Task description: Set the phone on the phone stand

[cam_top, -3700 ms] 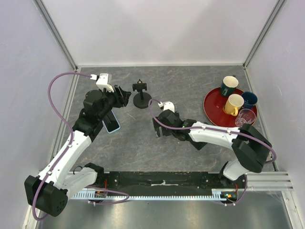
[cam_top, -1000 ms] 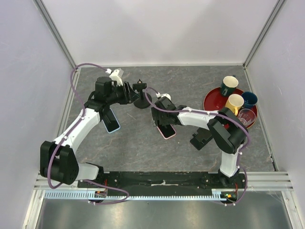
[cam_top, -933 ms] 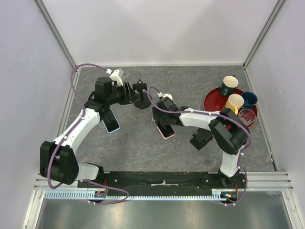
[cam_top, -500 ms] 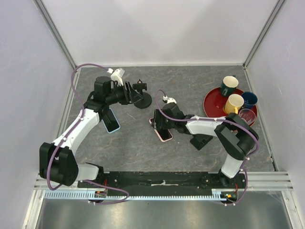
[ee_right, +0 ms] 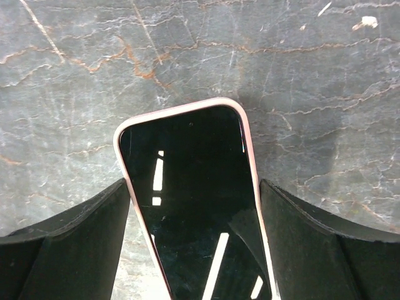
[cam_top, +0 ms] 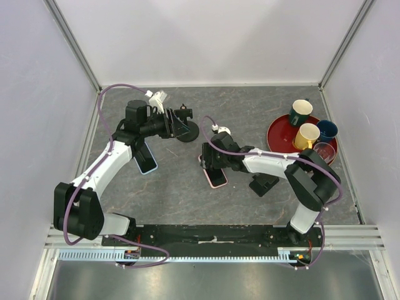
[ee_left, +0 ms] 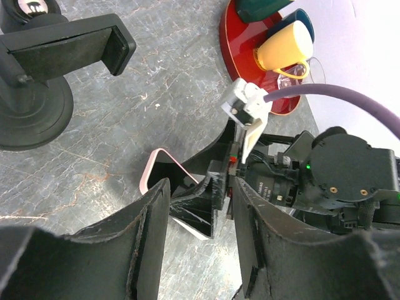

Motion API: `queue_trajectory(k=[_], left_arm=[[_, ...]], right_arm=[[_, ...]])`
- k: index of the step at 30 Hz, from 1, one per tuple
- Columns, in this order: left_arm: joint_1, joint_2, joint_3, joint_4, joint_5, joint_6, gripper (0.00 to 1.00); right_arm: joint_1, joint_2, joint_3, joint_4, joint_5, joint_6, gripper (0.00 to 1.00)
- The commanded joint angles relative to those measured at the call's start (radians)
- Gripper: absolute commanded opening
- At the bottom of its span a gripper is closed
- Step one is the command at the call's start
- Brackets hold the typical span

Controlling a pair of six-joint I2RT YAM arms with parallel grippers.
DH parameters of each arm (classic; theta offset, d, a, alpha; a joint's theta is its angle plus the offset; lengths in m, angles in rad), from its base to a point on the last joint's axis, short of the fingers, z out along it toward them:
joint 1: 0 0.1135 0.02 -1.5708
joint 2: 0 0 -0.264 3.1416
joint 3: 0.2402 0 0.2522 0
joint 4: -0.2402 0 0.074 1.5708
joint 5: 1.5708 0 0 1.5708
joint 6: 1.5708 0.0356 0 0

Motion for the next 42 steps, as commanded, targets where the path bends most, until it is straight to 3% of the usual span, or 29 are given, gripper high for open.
queue_trajectory(k=[1,6,9,10,11,25,33,36,39,40,42], left_arm=[[0.004,-0.001,0.038,0.031,0.038,-0.029,0.51],[0.003,-0.001,0.036,0.031,0.037,-0.026,0.51],[0.004,-0.004,0.036,0.030,0.037,-0.025,0.51],[0.004,-0.003,0.036,0.033,0.037,-0.024,0.51],[0.003,-0.006,0.036,0.031,0.035,-0.024,0.51],[0.003,0.000,0.033,0.039,0.045,-0.031,0.51],[0.003,-0.001,0.033,0.039,0.043,-0.032,0.51],[0.003,-0.004,0.033,0.037,0.043,-0.031,0.51],[0.004,-0.006,0.035,0.033,0.034,-0.029,0.51],[0.004,-0.006,0.035,0.033,0.035,-0.029,0.51],[0.004,-0.009,0.035,0.031,0.034,-0.029,0.51]], right_arm=[[0.001,0.064,0.117,-0.159,0.065,-0.074,0.35],[0.004,0.181,0.200,-0.322,0.026,-0.154,0.54],[0.008,0.208,0.218,-0.368,0.023,-0.183,0.78],[0.018,0.210,0.226,-0.380,0.032,-0.197,0.93],[0.021,0.216,0.229,-0.407,0.040,-0.205,0.98],[0.090,0.305,0.335,-0.583,0.118,-0.222,0.98],[0.104,0.345,0.344,-0.599,0.134,-0.177,0.87],[0.102,0.331,0.332,-0.580,0.140,-0.174,0.74],[0.102,0.302,0.311,-0.557,0.148,-0.165,0.51],[0.102,0.288,0.300,-0.546,0.151,-0.163,0.31],[0.102,0.241,0.266,-0.506,0.157,-0.157,0.23]])
